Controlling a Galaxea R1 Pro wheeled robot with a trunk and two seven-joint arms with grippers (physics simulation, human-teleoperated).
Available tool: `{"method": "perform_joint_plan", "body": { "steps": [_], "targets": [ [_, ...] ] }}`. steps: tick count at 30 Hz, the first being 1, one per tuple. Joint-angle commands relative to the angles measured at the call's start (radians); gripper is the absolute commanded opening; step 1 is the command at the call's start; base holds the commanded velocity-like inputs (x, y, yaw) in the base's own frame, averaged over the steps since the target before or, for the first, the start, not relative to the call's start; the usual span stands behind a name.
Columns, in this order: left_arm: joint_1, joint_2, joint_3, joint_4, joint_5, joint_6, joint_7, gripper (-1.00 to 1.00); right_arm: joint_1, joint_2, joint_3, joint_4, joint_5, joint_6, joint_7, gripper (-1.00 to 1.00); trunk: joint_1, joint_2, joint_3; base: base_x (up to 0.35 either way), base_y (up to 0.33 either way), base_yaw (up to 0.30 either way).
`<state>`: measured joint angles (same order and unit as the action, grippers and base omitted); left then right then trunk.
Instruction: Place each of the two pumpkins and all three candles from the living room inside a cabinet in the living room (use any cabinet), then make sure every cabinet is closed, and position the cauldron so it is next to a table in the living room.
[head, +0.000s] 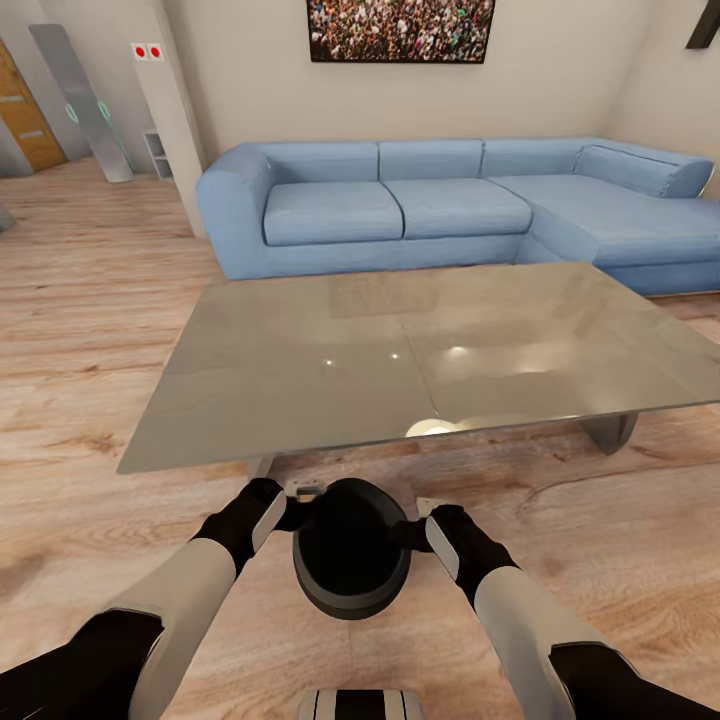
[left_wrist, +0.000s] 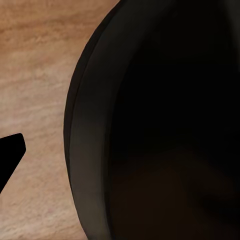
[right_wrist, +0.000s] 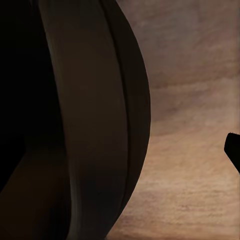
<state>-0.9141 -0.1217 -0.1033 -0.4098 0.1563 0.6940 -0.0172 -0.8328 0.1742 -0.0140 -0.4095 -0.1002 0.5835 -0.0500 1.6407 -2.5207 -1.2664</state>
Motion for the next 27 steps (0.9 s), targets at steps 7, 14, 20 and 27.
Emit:
{"method": "perform_joint_plan", "body": {
  "steps": [7, 14, 20, 27],
  "targets": [
    [0.000, 0.001, -0.007, -0.001, 0.009, 0.004, 0.003, 1.00, 0.000, 0.000, -0.001, -0.002, -0.010, 0.004, -0.005, 1.00, 0.000, 0.000, -0.001, -0.047, 0.000, 0.000],
    [0.000, 0.001, -0.007, -0.001, 0.009, 0.004, 0.003, 1.00, 0.000, 0.000, -0.001, -0.002, -0.010, 0.004, -0.005, 1.00, 0.000, 0.000, -0.001, -0.031, 0.000, 0.000],
    [0.000, 0.001, -0.007, -0.001, 0.009, 0.003, 0.003, 1.00, 0.000, 0.000, -0.001, -0.002, -0.010, 0.004, -0.005, 1.00, 0.000, 0.000, -0.001, -0.078, 0.000, 0.000],
    [0.000, 0.001, -0.007, -0.001, 0.009, 0.003, 0.003, 1.00, 0.000, 0.000, -0.001, -0.002, -0.010, 0.004, -0.005, 1.00, -0.002, 0.000, 0.011, -0.011, 0.000, 0.000]
  ]
}}
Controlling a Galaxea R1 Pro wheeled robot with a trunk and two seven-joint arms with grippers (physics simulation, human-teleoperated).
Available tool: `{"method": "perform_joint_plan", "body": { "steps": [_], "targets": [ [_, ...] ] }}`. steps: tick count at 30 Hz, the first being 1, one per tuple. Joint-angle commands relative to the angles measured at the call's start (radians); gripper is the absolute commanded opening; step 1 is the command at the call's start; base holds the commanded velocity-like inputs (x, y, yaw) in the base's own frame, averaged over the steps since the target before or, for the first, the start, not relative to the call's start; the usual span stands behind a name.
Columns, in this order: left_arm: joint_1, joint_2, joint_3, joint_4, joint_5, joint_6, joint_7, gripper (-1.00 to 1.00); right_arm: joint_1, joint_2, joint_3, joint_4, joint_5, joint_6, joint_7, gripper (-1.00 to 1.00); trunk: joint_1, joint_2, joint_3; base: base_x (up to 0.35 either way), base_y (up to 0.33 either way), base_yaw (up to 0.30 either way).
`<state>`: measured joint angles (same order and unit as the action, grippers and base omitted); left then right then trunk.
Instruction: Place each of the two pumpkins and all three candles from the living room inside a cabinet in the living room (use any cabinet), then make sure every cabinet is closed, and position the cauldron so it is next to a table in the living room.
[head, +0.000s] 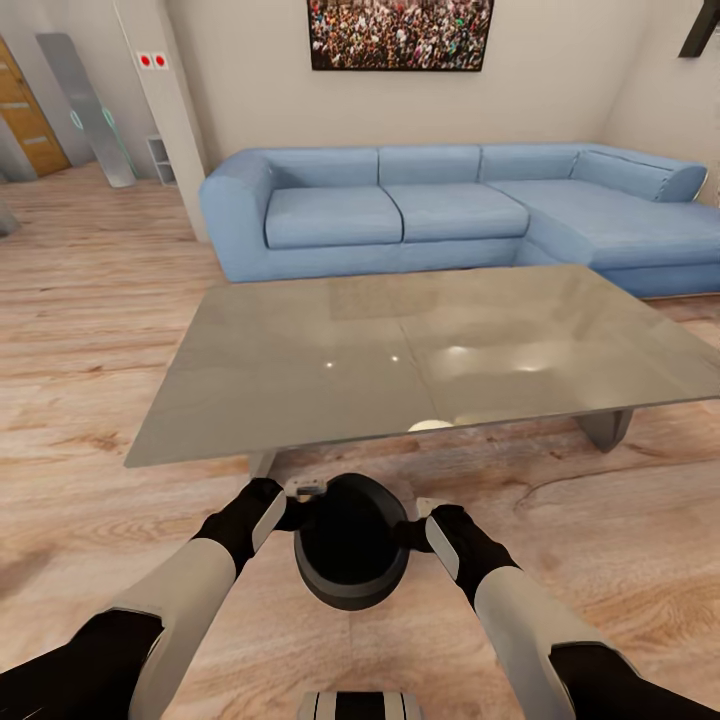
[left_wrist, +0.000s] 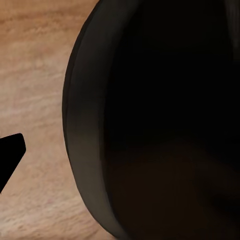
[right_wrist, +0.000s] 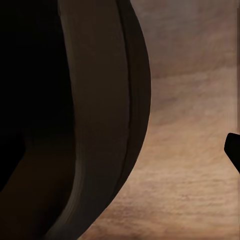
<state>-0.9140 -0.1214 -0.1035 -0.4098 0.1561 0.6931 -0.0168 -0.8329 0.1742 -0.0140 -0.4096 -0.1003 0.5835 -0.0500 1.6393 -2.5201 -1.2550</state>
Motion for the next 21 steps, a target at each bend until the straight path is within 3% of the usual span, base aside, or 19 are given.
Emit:
{"method": "perform_joint_plan", "body": {
  "steps": [1, 4, 21],
  "targets": [
    [0.000, 0.001, -0.007, -0.001, 0.009, 0.005, 0.003, 1.00, 0.000, 0.000, -0.001, -0.002, -0.010, 0.004, -0.005, 1.00, -0.001, 0.000, 0.003, -0.003, 0.000, 0.000],
    [0.000, 0.001, -0.007, -0.001, 0.009, 0.006, 0.003, 1.00, 0.000, 0.000, -0.002, -0.002, -0.010, 0.004, -0.005, 1.00, -0.002, 0.001, 0.015, -0.001, 0.000, 0.000],
    [-0.001, 0.000, -0.007, -0.001, 0.009, 0.007, 0.002, 1.00, 0.000, 0.000, -0.002, -0.002, -0.010, 0.004, -0.005, 1.00, -0.002, 0.001, 0.015, -0.041, 0.000, 0.000]
  ]
}}
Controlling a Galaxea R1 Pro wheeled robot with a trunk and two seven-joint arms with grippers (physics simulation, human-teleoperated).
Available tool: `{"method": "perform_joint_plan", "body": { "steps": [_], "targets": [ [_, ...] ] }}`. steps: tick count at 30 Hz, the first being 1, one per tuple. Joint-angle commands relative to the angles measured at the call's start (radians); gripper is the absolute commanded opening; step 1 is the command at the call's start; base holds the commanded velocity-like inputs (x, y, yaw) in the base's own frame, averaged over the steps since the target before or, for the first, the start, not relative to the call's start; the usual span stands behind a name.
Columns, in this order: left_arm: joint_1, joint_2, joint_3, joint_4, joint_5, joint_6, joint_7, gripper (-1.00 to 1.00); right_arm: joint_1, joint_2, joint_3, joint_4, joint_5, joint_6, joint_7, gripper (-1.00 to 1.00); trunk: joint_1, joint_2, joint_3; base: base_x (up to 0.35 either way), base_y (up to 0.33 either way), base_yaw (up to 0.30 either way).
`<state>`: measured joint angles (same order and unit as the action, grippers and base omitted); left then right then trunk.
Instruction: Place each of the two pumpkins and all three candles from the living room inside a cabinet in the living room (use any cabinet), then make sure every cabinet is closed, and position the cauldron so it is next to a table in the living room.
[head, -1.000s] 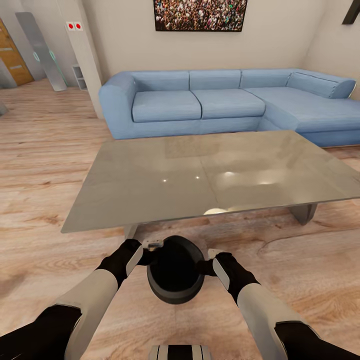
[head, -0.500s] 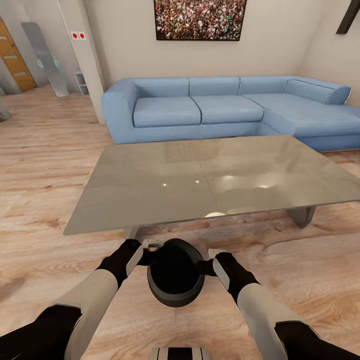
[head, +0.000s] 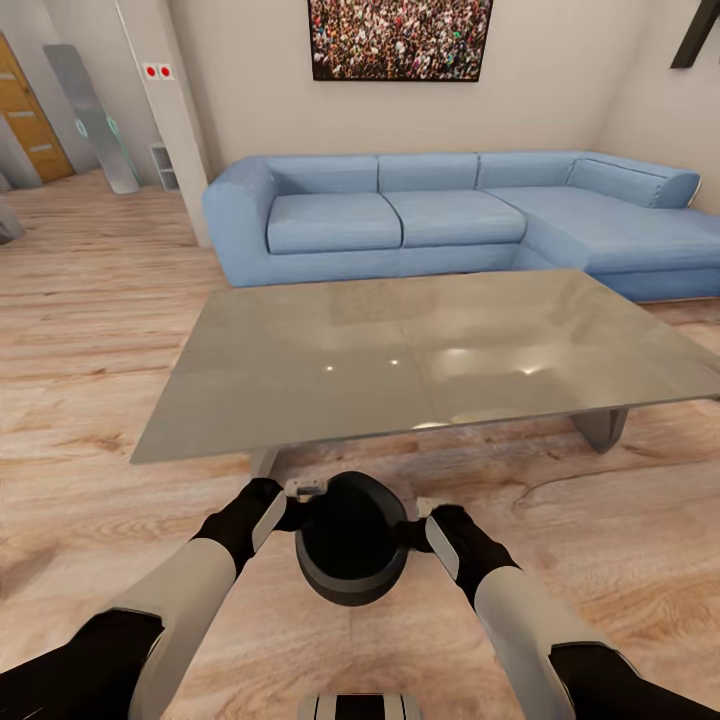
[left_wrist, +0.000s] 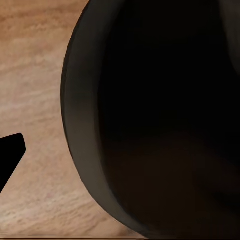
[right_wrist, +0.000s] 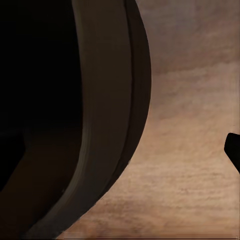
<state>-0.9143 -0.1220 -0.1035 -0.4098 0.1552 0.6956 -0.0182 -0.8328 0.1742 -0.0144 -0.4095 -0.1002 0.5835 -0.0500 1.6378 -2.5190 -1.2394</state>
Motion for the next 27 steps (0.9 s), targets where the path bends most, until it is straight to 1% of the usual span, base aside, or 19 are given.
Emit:
{"method": "perform_joint_plan", "body": {
  "steps": [1, 17, 27],
  "targets": [
    [0.000, 0.001, -0.007, -0.001, 0.009, 0.005, 0.003, 1.00, 0.000, 0.000, -0.001, -0.002, -0.010, 0.004, -0.005, 1.00, 0.000, 0.000, -0.001, -0.111, 0.000, 0.000],
    [0.000, 0.001, -0.006, -0.001, 0.010, 0.003, 0.007, 1.00, 0.000, 0.000, -0.002, -0.002, -0.010, 0.005, -0.005, 1.00, 0.000, 0.000, -0.001, -0.021, 0.000, 0.000],
    [0.000, 0.001, -0.003, 0.011, 0.007, 0.014, 0.008, 1.00, 0.000, 0.000, -0.002, -0.002, -0.010, 0.005, -0.005, 1.00, -0.005, 0.002, 0.038, 0.000, 0.000, 0.000]
  ]
}}
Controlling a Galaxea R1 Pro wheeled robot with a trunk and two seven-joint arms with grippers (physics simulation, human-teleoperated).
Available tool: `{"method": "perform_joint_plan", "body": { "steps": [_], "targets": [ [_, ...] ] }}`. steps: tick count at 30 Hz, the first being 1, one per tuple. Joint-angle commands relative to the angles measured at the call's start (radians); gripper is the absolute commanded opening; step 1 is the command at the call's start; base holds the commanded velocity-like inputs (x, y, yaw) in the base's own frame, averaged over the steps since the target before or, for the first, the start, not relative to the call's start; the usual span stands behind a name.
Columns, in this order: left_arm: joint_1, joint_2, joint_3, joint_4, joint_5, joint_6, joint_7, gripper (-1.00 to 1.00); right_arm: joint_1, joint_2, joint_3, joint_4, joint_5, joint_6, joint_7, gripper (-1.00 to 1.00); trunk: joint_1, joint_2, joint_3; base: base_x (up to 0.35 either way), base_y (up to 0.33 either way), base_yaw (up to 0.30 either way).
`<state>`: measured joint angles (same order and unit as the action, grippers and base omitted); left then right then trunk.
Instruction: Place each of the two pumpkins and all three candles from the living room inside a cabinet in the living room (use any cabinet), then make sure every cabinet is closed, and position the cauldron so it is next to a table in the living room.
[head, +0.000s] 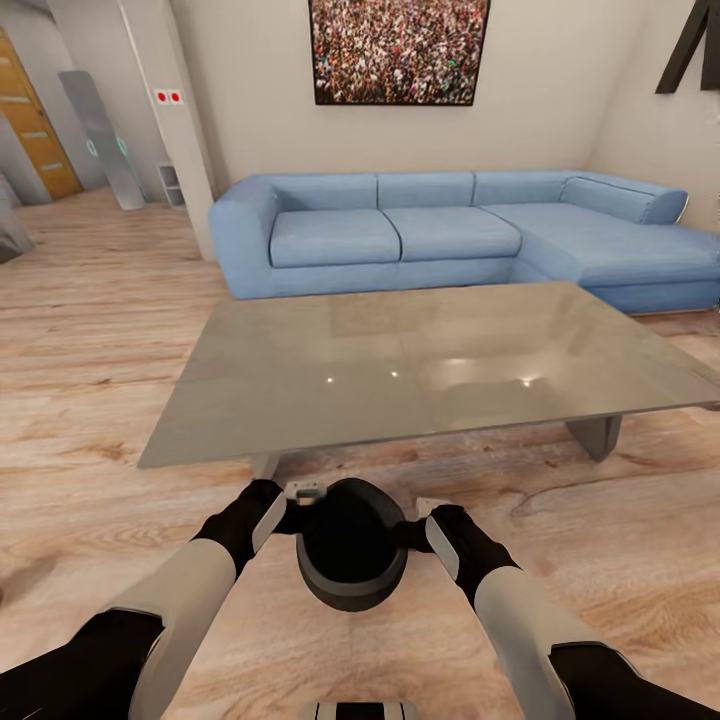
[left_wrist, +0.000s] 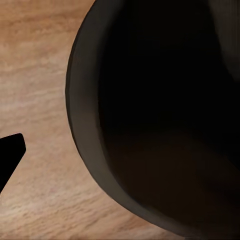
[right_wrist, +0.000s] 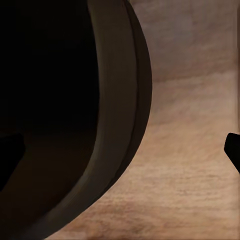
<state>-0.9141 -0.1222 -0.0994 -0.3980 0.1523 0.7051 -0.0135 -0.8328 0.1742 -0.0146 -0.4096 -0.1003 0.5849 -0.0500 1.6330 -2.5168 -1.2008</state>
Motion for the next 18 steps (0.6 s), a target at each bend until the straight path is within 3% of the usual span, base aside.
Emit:
{"method": "perform_joint_plan", "body": {
  "steps": [1, 18],
  "targets": [
    [-0.001, 0.001, -0.007, 0.000, 0.010, 0.005, 0.003, 1.00, 0.000, 0.000, -0.001, -0.002, -0.010, 0.004, -0.005, 1.00, -0.001, 0.000, 0.003, -0.019, 0.000, 0.000],
    [-0.001, 0.001, -0.006, 0.002, 0.014, 0.016, 0.001, 1.00, 0.000, 0.000, -0.002, -0.002, -0.010, 0.004, -0.005, 1.00, -0.008, 0.004, 0.069, -0.096, 0.000, 0.000]
  ]
}}
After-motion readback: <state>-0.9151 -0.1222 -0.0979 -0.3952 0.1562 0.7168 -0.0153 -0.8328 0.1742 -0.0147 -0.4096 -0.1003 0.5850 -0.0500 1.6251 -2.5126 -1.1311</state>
